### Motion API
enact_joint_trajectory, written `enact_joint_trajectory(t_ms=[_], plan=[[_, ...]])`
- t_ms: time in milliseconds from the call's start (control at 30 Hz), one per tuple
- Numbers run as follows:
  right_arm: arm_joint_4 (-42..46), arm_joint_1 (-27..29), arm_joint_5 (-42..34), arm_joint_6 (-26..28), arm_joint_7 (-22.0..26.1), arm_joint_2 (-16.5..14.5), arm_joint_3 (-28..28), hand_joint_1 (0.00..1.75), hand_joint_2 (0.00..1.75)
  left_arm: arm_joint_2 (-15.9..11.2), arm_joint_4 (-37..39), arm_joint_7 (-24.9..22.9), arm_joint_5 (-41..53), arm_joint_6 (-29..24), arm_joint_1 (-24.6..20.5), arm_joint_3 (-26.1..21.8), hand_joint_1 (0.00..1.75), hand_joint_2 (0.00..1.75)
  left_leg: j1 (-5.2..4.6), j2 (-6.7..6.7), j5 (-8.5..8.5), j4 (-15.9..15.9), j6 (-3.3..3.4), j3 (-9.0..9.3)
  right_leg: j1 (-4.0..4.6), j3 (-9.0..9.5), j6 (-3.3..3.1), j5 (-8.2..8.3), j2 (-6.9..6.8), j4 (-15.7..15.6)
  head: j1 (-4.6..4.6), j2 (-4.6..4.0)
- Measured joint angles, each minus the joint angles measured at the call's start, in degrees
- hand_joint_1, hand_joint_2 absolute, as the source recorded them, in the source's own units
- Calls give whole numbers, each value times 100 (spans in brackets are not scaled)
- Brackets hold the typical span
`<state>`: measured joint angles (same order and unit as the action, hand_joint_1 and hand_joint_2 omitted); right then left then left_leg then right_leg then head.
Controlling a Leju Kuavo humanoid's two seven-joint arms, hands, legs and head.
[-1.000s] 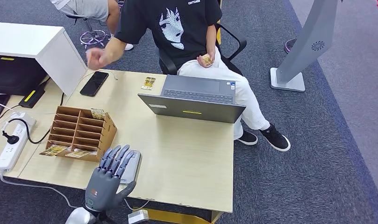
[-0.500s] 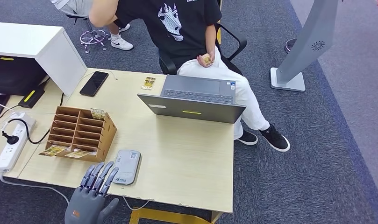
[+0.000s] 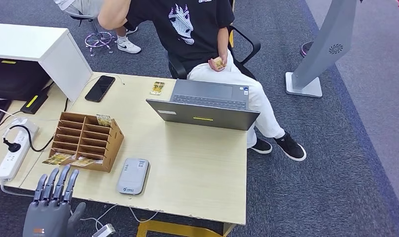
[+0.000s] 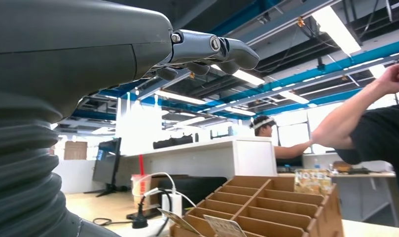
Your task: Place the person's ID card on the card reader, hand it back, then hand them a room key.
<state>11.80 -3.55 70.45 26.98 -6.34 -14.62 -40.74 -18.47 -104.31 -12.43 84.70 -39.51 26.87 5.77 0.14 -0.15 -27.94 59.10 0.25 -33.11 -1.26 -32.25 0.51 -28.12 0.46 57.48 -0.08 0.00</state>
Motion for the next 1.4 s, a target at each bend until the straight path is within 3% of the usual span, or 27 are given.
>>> enact_joint_trajectory(t_ms=[367,767,1133,1400], plan=[[0,-4,63,-1,-11,0,-2,0,175,470,345,425,76,12,-269,-639,0,175,0,-1,0,0,0,0,0,-1,0,0,-1,0,0,0],[2,-74,423,-123,-101,7,43,0,175,819,2178,957,-133,-2,-1361,-1540,0,175,1,-6,5,0,-1,2,1,3,-2,2,-6,0,-1,0],[3,-141,453,-169,-130,12,117,0,175,880,3207,1185,-133,-3,-1977,-1710,0,175,-1,-8,5,0,-1,2,0,1,-2,2,-7,0,-1,0],[4,-151,534,-198,-128,13,180,0,175,967,3380,1313,1,-5,-2323,-1698,0,175,0,-7,5,1,-1,3,0,1,-2,2,-6,0,0,0]])
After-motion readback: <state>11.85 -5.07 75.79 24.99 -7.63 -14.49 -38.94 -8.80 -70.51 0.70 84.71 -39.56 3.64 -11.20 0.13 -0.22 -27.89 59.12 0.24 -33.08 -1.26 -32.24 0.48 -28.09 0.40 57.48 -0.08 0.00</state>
